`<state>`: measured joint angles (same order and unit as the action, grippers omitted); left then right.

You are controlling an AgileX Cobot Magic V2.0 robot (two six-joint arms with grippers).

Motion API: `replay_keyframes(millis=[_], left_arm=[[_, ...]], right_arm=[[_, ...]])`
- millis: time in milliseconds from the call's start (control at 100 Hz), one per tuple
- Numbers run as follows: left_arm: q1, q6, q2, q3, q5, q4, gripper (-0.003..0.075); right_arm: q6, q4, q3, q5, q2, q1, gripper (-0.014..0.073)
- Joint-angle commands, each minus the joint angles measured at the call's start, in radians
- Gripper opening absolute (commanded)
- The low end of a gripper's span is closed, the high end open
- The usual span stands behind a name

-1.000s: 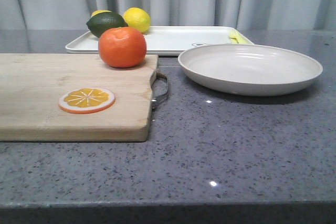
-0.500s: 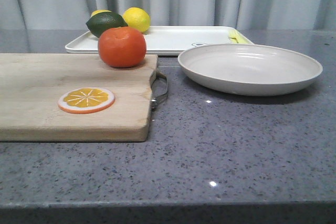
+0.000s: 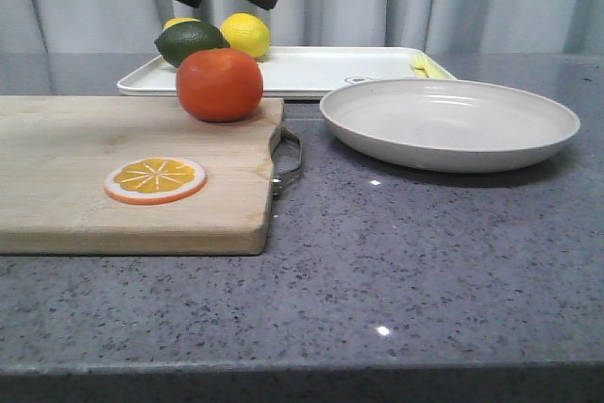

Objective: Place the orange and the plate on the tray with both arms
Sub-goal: 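Lower the left gripper onto the orange on the cutting board and close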

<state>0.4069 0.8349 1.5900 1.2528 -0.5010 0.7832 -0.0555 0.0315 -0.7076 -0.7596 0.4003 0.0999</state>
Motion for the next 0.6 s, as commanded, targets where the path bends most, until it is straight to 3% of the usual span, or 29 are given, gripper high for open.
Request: replay_keyframes(millis=[0,590], left_arm=[[0.008,-0.042,-0.035,0.037,0.041,-0.018,0.0657],[0.008,-0.071,0.045,0.037,0.025,-0.044,0.0657]], right_arm=[[0.002,-0.002,-0.034,0.066,0.017,0.001,0.0508],[0.002,-0.002,-0.034,0.068,0.017,0.001,0.0508]])
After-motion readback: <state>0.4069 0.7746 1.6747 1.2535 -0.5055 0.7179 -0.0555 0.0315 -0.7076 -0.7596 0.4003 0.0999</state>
